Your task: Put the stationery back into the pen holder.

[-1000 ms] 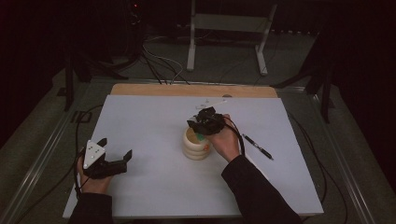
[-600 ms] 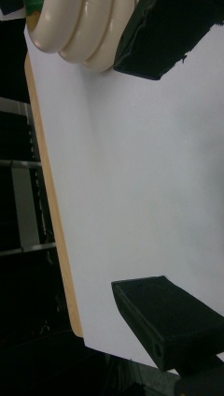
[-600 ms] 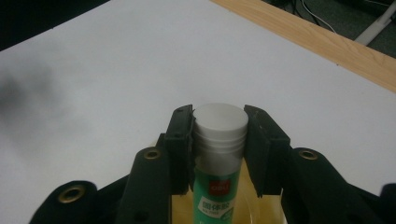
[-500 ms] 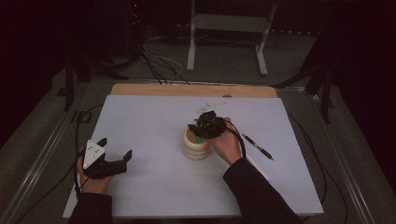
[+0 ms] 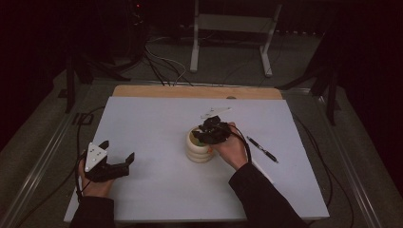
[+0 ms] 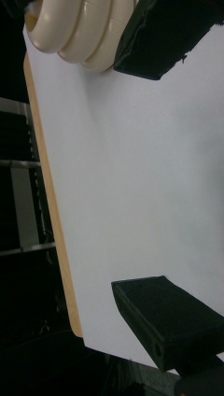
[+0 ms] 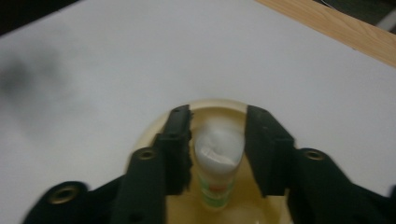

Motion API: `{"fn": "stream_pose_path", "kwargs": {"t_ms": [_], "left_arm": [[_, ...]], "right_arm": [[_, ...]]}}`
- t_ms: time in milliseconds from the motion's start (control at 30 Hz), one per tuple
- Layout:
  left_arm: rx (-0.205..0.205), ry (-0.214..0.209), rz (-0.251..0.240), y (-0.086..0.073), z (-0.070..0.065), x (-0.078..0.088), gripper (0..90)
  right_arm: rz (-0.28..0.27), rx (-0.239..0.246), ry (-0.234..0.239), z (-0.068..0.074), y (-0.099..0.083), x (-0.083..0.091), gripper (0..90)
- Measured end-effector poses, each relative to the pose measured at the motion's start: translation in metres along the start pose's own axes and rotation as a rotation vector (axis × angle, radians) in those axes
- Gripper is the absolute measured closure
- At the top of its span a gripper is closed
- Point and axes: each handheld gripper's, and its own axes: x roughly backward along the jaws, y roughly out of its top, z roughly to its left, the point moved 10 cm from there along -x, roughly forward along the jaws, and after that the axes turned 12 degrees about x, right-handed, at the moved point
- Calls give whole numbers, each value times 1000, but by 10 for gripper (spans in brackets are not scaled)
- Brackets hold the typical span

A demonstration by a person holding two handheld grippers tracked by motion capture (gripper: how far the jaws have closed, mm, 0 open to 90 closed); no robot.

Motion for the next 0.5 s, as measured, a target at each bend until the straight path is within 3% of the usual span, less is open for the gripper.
{"fn": "stream_pose_path", "kwargs": {"t_ms": [133, 333, 500], "left_arm": [[-1, -1, -1, 0, 0, 0, 1], [-3, 0, 1, 0, 0, 0, 1], [-2, 0, 1, 0, 0, 0, 1]], "right_arm": [[-49, -2, 36, 3, 6, 9, 421], [-74, 3, -2, -2, 7, 15, 205], [-102, -20, -28, -8, 9, 20, 111]]}}
